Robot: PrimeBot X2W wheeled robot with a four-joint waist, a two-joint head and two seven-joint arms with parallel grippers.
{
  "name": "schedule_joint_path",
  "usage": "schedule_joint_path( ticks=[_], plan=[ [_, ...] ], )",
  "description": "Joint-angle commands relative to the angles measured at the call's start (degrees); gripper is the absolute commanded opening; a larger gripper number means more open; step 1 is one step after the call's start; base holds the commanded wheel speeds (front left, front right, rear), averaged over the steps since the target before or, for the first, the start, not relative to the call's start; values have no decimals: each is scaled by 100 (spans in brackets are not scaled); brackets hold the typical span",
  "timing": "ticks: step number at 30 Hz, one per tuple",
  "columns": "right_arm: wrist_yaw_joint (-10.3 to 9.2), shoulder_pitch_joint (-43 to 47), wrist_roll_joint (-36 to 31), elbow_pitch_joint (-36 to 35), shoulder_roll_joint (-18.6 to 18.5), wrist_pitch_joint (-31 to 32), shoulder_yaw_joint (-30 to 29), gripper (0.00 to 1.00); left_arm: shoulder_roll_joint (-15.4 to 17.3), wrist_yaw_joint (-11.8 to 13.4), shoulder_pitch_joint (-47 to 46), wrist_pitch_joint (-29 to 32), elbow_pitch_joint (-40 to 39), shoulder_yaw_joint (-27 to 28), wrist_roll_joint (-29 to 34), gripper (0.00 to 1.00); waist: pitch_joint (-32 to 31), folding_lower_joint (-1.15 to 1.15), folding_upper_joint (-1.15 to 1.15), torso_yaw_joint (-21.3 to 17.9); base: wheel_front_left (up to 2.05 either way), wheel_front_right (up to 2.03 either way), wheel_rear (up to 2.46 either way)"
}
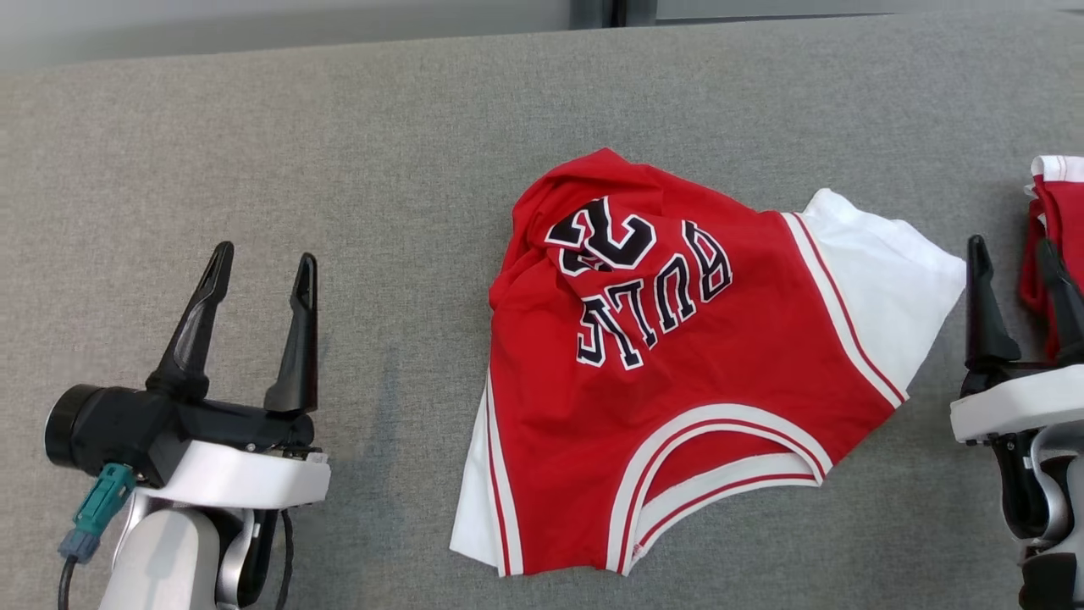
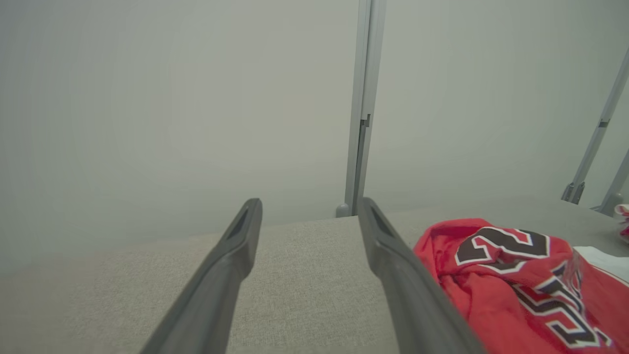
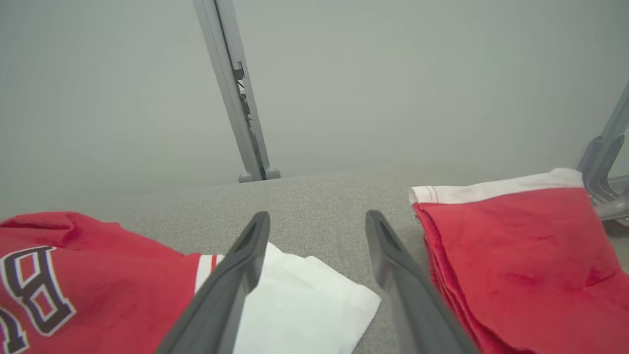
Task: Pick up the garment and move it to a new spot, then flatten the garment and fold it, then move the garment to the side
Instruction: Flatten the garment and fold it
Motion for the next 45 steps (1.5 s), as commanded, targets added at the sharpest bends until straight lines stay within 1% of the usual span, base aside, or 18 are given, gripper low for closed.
schedule_joint_path(
  ticks=[1,5,11,17,27,37,42,45],
  plan=[
    [2,71,-53,-64,-1,-27,-23,100,34,30,32,-16,11,30,-45,100,-55,0,0,-12,0,0,0],
    [2,309,-347,-705,102,37,43,100,62,62,180,-6,52,34,-49,100,-236,0,0,12,0,0,0],
    [2,876,-632,-1682,316,353,270,100,97,97,395,41,92,31,-93,100,-460,0,0,55,0,0,0],
    [2,1361,-750,-2256,508,648,275,100,131,131,584,113,80,19,-105,100,-593,0,0,65,0,0,0],
    [2,1573,-751,-2572,638,845,239,100,166,174,648,198,-23,-40,-135,100,-576,0,0,90,0,0,0],
    [2,1485,-777,-2607,615,911,317,100,177,220,577,163,-34,-82,-156,100,-501,0,0,164,0,0,0],
    [2,1423,-753,-2557,555,985,513,100,184,241,547,142,-42,-91,-168,100,-448,0,0,188,0,0,0],
    [2,1336,-727,-2423,507,1089,927,100,184,214,524,147,-32,-130,-188,100,-390,0,0,230,0,0,0]
  ],
)
